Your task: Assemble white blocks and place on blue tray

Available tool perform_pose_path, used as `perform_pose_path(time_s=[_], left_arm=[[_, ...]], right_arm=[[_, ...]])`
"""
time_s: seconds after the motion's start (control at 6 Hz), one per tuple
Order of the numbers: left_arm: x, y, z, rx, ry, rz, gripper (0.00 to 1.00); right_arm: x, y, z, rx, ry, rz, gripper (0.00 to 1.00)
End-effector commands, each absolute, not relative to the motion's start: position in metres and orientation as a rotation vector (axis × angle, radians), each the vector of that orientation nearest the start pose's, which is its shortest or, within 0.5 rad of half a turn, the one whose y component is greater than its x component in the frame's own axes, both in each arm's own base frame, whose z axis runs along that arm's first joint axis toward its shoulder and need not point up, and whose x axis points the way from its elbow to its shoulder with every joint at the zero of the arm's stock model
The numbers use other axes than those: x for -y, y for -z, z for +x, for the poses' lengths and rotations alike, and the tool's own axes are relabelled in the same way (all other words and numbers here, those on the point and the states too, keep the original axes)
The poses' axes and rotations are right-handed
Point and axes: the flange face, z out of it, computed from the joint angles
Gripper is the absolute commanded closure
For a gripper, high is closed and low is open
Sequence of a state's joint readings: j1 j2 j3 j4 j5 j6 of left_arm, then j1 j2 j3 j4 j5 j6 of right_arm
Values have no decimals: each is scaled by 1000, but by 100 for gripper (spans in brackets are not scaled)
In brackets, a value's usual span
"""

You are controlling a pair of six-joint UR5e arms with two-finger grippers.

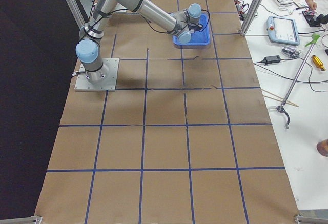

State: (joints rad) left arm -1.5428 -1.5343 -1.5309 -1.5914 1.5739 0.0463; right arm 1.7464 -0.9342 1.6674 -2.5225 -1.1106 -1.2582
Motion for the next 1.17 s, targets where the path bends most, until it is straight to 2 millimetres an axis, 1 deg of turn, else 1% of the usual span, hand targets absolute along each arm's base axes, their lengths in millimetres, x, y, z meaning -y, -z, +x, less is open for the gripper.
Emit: perform_pose_path(time_s=[0.0,0.17,0.33,0.5,0.67,1.0], left_arm=[[478,-523,-117,-3140,-7,-50,1],[477,-525,-116,-3146,0,-44,1],[474,-522,-118,-3147,-12,-70,1],[471,-525,-117,-3144,5,-75,1],[472,-519,-120,-3142,24,-60,1],[472,-522,-117,-3128,50,-63,1]], right_arm=[[617,-172,297,-2049,597,-1902,69],[615,-171,299,-2048,593,-1900,68],[614,-170,299,-2049,590,-1899,68],[613,-167,299,-2049,582,-1897,68],[612,-167,299,-2049,580,-1896,66],[613,-168,299,-2049,584,-1895,66]])
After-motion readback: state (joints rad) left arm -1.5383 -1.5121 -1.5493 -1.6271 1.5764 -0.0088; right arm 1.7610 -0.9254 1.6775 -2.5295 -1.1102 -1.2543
